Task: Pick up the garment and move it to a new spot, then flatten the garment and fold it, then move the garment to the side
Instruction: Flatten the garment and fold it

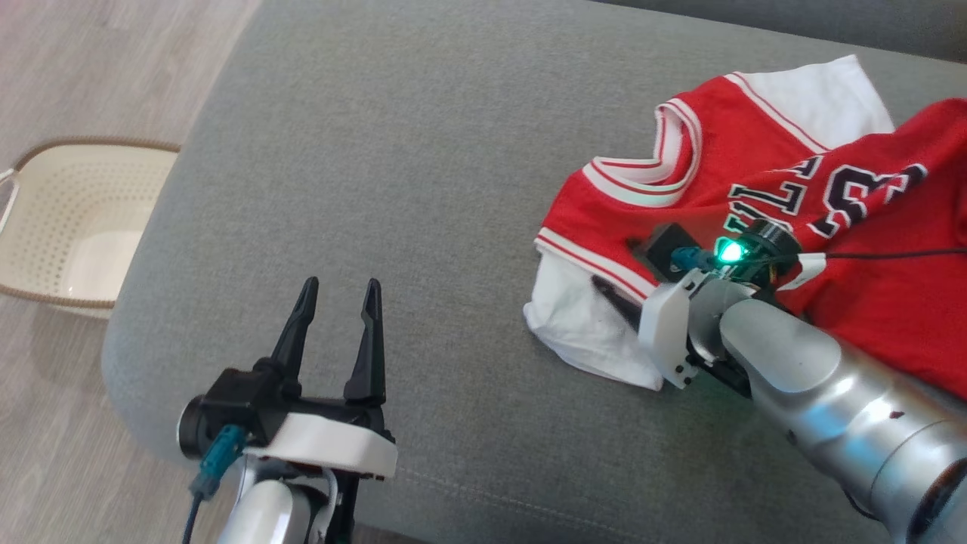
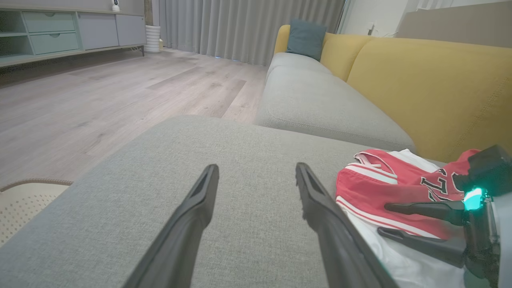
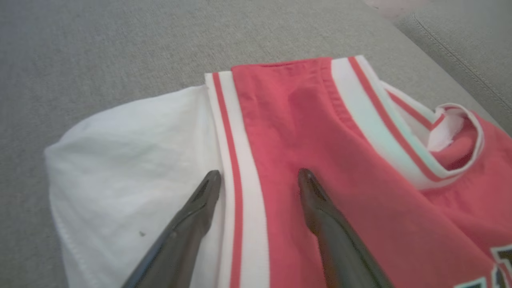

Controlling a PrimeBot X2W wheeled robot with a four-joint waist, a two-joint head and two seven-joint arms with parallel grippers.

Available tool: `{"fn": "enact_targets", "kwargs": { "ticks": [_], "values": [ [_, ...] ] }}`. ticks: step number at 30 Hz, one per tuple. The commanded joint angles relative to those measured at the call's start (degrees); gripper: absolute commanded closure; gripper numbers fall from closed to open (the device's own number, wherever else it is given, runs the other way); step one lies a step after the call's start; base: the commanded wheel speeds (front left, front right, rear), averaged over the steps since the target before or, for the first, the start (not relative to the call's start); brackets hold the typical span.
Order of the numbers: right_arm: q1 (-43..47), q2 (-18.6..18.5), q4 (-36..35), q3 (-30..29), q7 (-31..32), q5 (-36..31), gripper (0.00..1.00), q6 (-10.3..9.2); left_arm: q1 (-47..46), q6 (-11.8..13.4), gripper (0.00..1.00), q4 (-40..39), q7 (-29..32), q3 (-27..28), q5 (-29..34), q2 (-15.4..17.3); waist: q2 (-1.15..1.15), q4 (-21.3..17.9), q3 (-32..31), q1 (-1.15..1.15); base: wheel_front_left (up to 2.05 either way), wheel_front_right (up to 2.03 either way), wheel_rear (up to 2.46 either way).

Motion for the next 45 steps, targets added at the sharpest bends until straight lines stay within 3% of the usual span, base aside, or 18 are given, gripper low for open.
{"fn": "enact_targets", "kwargs": {
  "ticks": [1,2,5,6,22,24,25,30,34,40,45],
  "values": [
    [-0.7,0.9,1.3,0.0,-0.4,0.7,0.32,-0.05,-0.8,0.4,0.00,-1.9,-0.7,1.3,-0.5,0.0,0.00,0.8,0.5,0.00,0.00,0.00,0.00],
    [-0.8,1.2,2.2,0.2,-0.2,0.9,0.54,-0.05,-0.8,0.4,0.00,-1.9,-0.7,1.4,-0.5,0.0,0.00,1.0,0.6,0.00,0.00,0.00,0.00],
    [-1.1,1.9,4.3,0.6,0.2,1.5,0.78,-0.05,-0.8,0.5,0.00,-1.9,-0.7,1.4,-0.6,0.0,0.00,1.2,0.7,0.00,0.00,0.00,0.00],
    [-1.3,2.2,4.7,0.7,0.1,1.7,1.00,-0.05,-0.8,0.5,0.00,-2.0,-0.7,1.5,-0.6,0.0,0.00,1.2,0.7,0.00,0.00,0.00,0.00],
    [-8.8,4.7,13.9,-2.4,-9.0,0.4,1.00,-0.05,-1.2,0.8,0.00,-2.2,-0.7,1.6,-0.6,0.0,0.00,-0.8,1.7,0.00,0.00,0.00,0.00],
    [-8.7,5.3,14.7,-2.7,-9.3,0.4,0.43,-0.05,-1.2,0.9,0.00,-2.2,-0.7,1.7,-0.6,0.0,0.00,-1.4,1.8,0.00,0.00,0.00,0.00],
    [-8.6,5.7,14.9,-2.8,-9.5,0.5,0.00,-0.05,-1.3,0.8,0.00,-2.2,-0.7,1.8,-0.6,0.0,0.00,-1.7,1.8,0.00,0.00,0.00,0.00],
    [-8.8,6.7,14.3,-4.6,-11.2,1.4,0.00,-0.05,-1.4,0.6,0.00,-2.2,-0.7,2.2,-0.3,0.0,0.00,-4.5,1.5,0.00,0.00,0.00,0.00],
    [-9.0,6.2,11.2,-9.7,-11.8,2.9,0.00,-0.05,-1.4,0.2,0.00,-2.1,-0.7,2.7,0.3,0.0,0.00,-7.5,0.7,0.00,0.00,0.00,0.00],
    [-2.4,1.3,-1.5,-28.3,-11.9,-2.9,0.00,-0.05,-1.7,-0.5,0.00,-1.5,-0.7,3.9,1.3,0.0,0.00,-13.0,-1.9,0.00,0.00,0.00,0.00],
    [12.0,2.3,-14.4,-45.5,-11.9,-12.7,0.00,-0.05,-0.4,-0.8,0.00,-0.4,-0.7,5.0,1.0,0.0,0.00,-16.8,-4.7,0.00,0.00,0.00,0.00]
  ]
}}
